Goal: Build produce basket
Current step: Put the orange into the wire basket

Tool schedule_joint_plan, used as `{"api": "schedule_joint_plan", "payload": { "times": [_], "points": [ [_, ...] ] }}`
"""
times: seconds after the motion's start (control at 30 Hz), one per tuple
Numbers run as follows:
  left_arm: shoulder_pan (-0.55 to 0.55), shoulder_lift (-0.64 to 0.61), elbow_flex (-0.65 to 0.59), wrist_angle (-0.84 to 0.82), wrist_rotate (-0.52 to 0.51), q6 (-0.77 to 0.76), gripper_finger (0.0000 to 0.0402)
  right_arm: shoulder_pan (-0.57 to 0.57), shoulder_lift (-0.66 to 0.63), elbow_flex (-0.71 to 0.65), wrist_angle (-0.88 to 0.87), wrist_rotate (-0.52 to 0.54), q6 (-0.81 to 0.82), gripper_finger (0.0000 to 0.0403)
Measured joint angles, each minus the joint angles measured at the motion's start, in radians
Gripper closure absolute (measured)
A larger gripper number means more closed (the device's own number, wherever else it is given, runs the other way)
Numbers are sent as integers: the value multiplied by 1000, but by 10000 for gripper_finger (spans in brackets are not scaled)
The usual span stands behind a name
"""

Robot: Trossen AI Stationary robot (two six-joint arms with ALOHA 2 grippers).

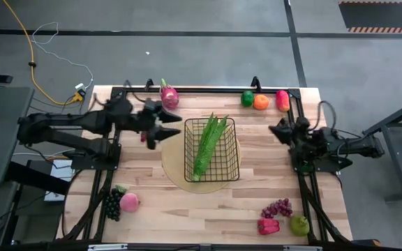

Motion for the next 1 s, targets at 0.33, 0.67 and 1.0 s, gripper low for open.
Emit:
{"api": "schedule_joint_plan", "payload": {
  "times": [0.33,0.67,1.0],
  "points": [
    [52,-205,-42,-76,-18,138,117,0,14,50,94,71,-173,402],
    [50,-211,-43,-75,-52,26,117,-1,116,191,89,83,-199,402],
    [50,-211,-43,-71,-122,-19,117,-107,388,567,-602,333,-38,369]
  ]
}}
